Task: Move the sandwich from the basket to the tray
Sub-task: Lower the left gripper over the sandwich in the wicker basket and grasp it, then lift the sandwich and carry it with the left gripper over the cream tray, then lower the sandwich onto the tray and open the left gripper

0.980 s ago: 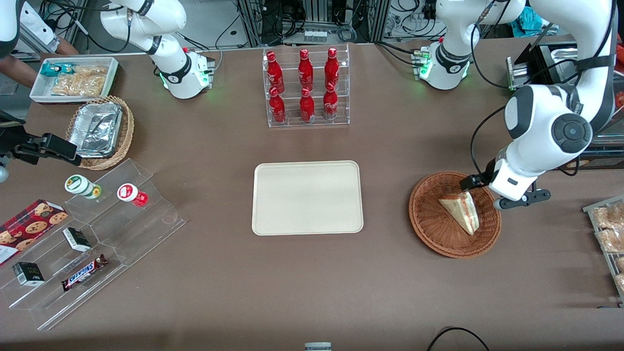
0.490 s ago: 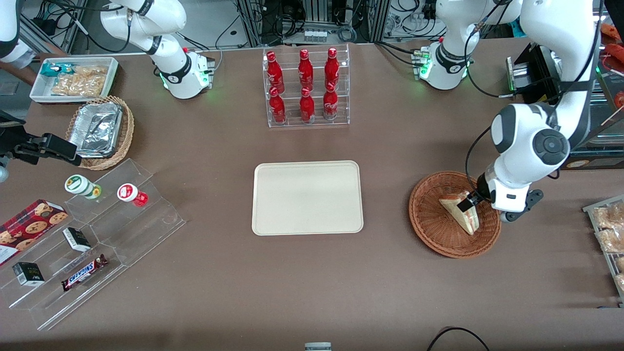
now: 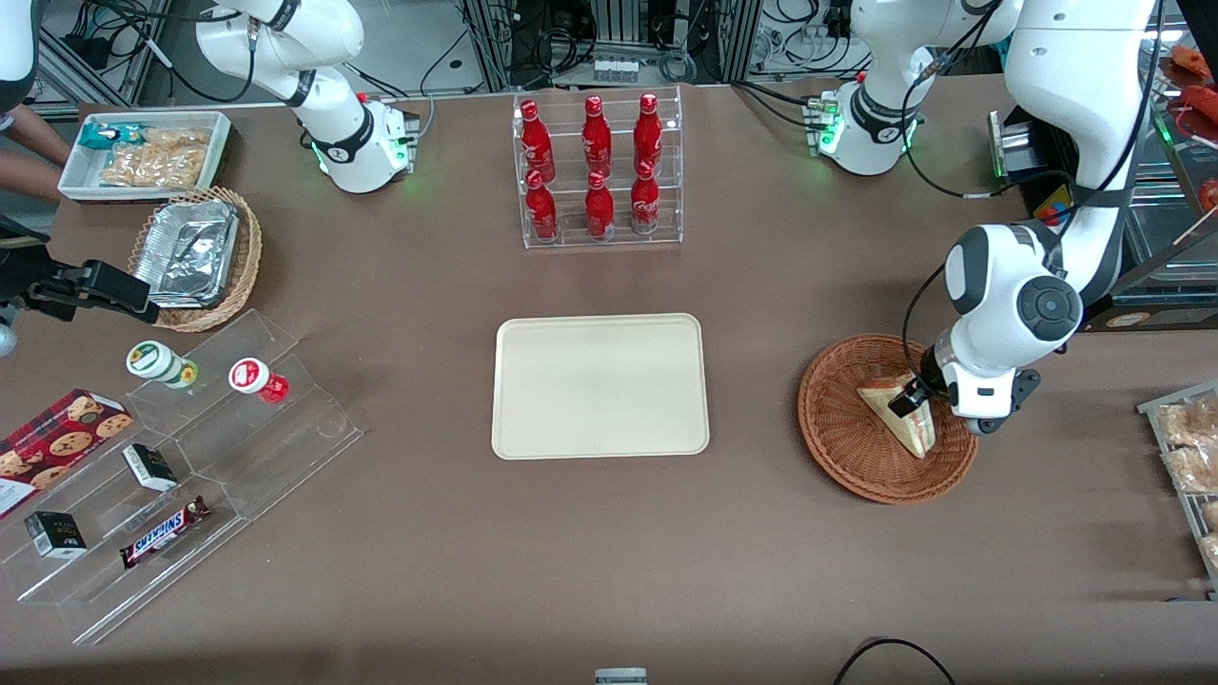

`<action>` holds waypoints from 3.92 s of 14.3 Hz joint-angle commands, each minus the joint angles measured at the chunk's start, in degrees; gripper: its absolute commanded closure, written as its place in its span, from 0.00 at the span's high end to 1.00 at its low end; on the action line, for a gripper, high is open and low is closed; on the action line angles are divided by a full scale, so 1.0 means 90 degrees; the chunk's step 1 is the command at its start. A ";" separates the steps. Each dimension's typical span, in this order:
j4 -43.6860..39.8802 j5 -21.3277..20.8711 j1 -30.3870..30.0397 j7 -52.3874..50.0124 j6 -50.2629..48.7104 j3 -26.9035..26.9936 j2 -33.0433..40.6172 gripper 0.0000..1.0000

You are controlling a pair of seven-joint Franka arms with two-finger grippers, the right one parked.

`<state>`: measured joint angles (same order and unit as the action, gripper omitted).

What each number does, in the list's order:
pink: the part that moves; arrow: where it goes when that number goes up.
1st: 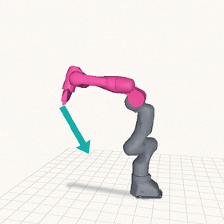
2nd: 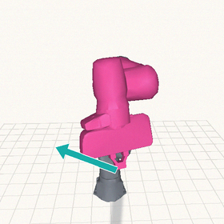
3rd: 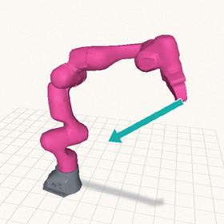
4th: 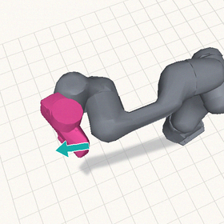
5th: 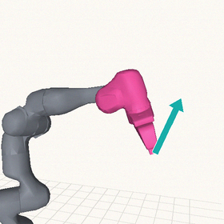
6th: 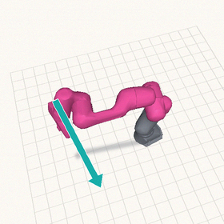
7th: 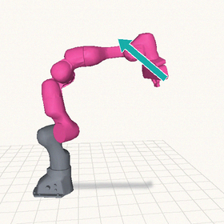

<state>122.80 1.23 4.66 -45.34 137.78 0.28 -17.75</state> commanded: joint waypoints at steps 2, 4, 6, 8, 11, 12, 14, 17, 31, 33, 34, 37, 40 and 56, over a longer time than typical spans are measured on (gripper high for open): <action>-0.0051 0.0204 -0.0001 -0.0234 0.0121 -0.0031 -0.0089 0.16; -0.0245 0.0244 0.0000 -0.0342 0.0033 -0.0031 -0.0089 0.09; -0.0556 0.0235 0.0019 -0.0275 -0.0355 -0.0040 -0.0069 0.08; -0.1083 0.0215 0.0067 -0.0109 -0.1135 -0.0070 -0.0069 0.08; -0.1349 0.0205 0.0428 0.1233 -0.1549 -0.0099 -0.0050 0.09; -0.1398 0.0205 0.0594 0.1877 -0.1568 -0.0128 -0.0059 0.10; -0.1738 0.0176 0.1013 0.2555 -0.1879 -0.0128 -0.0186 0.10; -0.2607 0.0215 0.1794 0.2384 -0.2475 -0.0128 -0.0761 0.07; -0.4952 0.0176 0.4247 -0.0811 -0.2535 -0.0206 -0.2743 0.06; -0.5206 0.0176 0.4413 -0.0918 -0.2516 -0.0206 -0.3017 0.06; -0.5246 0.0166 0.4491 -0.1006 -0.2390 -0.0206 -0.3105 0.06; -0.5246 -0.0018 0.4619 -0.1133 -0.2067 -0.0197 -0.3252 0.06; -0.5246 -0.0088 0.4609 -0.1125 -0.2057 -0.0197 -0.3243 0.44; -0.4165 -0.0029 0.3556 -0.0843 -0.3580 0.0292 -0.1204 1.00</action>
<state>79.22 1.21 39.40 -55.12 105.37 3.43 -33.91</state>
